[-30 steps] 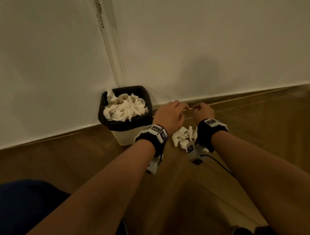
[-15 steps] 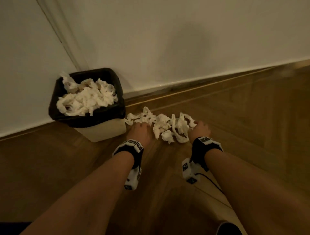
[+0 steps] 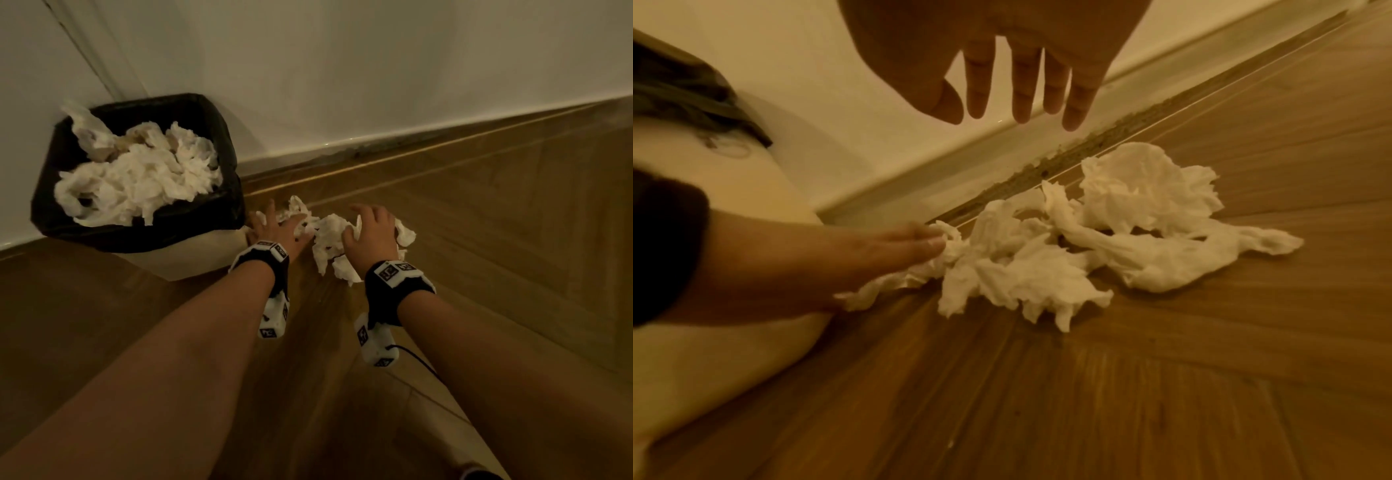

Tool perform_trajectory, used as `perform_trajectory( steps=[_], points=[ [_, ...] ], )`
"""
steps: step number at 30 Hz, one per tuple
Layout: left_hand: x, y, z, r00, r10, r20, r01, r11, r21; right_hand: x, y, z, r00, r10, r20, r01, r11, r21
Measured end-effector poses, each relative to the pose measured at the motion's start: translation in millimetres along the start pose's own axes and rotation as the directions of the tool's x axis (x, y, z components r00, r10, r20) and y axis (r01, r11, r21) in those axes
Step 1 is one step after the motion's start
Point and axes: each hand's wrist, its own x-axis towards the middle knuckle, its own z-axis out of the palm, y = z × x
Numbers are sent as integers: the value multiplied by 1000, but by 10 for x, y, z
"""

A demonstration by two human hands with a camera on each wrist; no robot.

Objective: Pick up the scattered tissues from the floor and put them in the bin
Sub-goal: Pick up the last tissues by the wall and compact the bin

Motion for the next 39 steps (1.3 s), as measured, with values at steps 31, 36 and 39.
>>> perform_trajectory(
  steps=[31,36,39],
  points=[
    [-554,-55,-83,993,-51,-109,-7,880,-476,404,-280,-62,884,113,453,60,935,-350],
    [-718,63,-268,1000,-24,-19,19,970,-241,319,-355,-387,943,107,314,-82,992,-94],
    [-839,190,-401,997,-35,65,49,974,-220,262,-431,-587,964,134,232,-148,988,45]
  ],
)
